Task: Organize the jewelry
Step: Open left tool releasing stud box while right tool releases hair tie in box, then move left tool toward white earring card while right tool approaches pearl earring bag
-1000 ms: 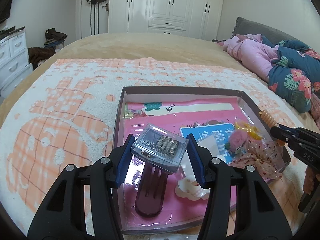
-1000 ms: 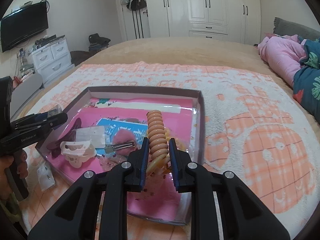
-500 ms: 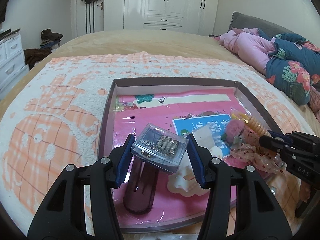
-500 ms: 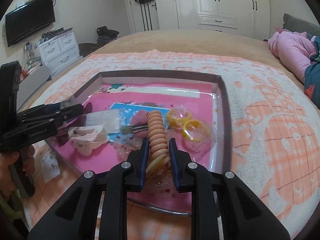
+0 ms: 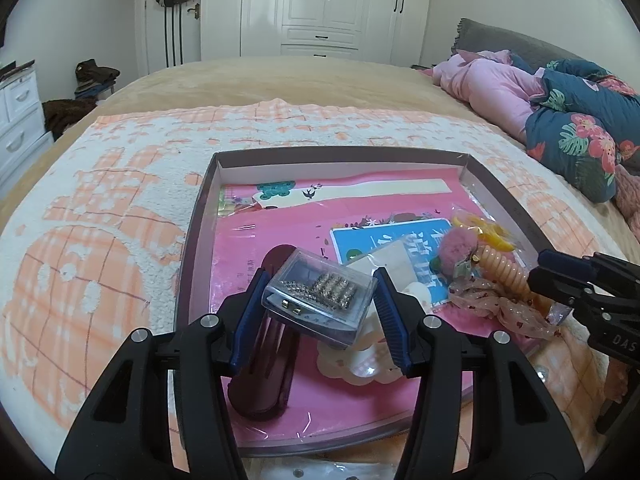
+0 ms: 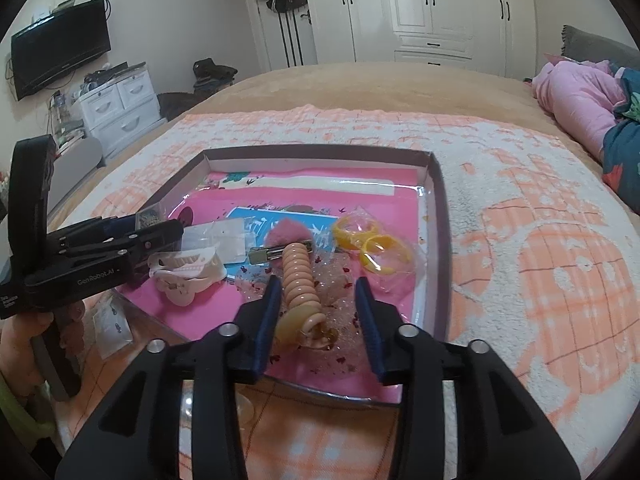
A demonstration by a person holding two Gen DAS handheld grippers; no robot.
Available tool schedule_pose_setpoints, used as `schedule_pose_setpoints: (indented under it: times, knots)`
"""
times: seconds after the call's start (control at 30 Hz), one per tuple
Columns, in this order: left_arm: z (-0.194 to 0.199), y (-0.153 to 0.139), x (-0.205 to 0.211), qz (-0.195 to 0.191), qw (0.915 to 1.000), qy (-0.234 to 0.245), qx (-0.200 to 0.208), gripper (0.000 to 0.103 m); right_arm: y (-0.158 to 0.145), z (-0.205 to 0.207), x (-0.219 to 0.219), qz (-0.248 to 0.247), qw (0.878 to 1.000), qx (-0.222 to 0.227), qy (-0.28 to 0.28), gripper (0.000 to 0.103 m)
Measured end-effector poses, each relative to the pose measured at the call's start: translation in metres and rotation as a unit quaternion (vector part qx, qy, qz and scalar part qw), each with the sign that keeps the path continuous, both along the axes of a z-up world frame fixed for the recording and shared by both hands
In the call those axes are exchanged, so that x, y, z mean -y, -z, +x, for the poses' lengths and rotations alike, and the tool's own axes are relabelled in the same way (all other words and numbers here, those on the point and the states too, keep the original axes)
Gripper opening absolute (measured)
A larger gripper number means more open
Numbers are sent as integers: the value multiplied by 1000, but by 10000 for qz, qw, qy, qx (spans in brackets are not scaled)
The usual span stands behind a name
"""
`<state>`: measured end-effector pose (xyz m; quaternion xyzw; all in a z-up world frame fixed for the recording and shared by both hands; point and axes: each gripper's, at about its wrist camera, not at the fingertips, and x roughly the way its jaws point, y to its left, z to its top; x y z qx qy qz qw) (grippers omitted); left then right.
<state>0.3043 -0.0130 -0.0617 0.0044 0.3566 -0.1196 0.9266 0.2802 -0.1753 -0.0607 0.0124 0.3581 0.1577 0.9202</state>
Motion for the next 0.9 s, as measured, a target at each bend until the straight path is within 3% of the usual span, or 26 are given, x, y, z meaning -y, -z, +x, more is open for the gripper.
schedule_pose_setpoints:
  times: [0.53,0.9]
  knots:
    - [-26,-29,-5,-226,9990,-101,384,77,-25,-36,10,-60,9987,493,146,70]
    - [-53,-45,-14,-286,9977,-182,590,91,-35,-55,11,60,9979,622,142,75]
